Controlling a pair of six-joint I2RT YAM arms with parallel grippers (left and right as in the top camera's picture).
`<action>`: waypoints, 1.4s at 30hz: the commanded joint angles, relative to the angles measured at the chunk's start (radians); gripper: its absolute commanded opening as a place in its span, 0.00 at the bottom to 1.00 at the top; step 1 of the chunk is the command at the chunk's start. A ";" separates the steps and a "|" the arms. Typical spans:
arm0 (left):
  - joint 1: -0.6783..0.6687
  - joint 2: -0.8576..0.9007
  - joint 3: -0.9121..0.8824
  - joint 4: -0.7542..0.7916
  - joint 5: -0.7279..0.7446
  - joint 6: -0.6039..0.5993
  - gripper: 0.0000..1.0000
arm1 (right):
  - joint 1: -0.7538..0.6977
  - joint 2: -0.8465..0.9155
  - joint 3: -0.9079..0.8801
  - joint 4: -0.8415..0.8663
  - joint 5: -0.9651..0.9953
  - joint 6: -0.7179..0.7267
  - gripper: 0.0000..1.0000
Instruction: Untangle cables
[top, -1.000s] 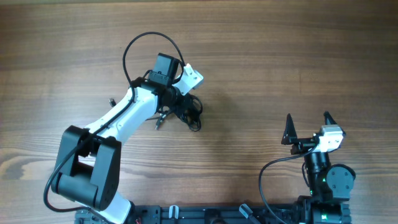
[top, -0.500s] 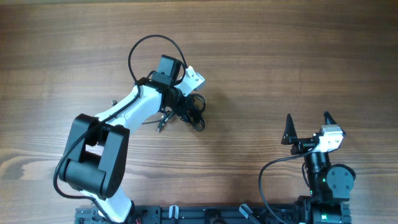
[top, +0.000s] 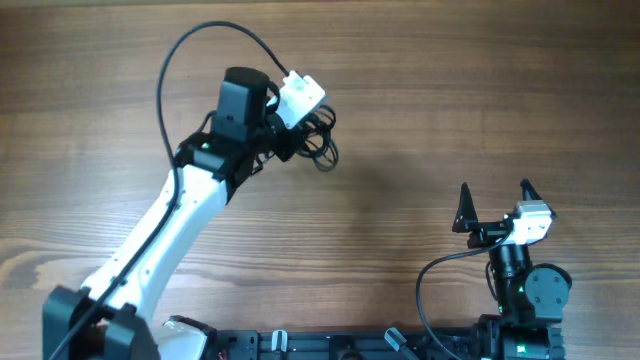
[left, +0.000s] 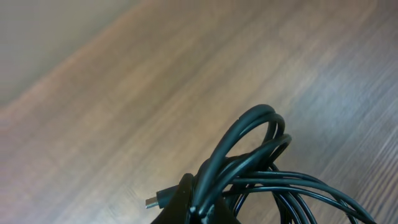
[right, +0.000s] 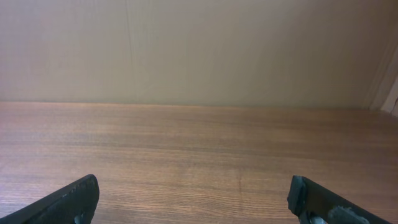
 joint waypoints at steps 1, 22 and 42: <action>-0.004 -0.051 0.013 0.019 0.012 0.002 0.04 | 0.005 -0.008 -0.001 0.005 0.017 -0.018 1.00; -0.004 -0.054 0.012 0.106 0.032 -0.520 0.04 | 0.005 -0.008 0.002 0.066 -0.218 0.315 1.00; -0.004 -0.054 0.012 0.151 0.148 -1.025 0.04 | 0.005 0.887 0.661 -0.103 -0.727 0.302 1.00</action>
